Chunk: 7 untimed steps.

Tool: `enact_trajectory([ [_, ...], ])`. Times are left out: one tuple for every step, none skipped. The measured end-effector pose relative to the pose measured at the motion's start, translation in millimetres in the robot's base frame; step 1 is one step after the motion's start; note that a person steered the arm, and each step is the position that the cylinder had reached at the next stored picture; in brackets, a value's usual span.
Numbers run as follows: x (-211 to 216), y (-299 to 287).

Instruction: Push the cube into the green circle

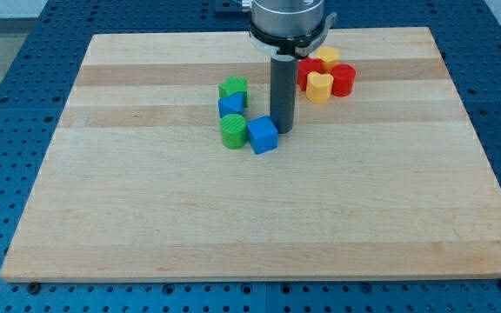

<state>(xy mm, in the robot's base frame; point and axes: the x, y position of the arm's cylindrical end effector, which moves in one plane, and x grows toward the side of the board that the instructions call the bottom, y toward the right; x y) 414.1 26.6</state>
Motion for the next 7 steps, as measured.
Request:
enact_trajectory([
  [2.7,0.0],
  [7.3,3.5],
  [14.9,21.3],
  [42.4,32.6],
  [81.2,31.8],
  [91.3,14.1],
  [91.3,-10.4],
])
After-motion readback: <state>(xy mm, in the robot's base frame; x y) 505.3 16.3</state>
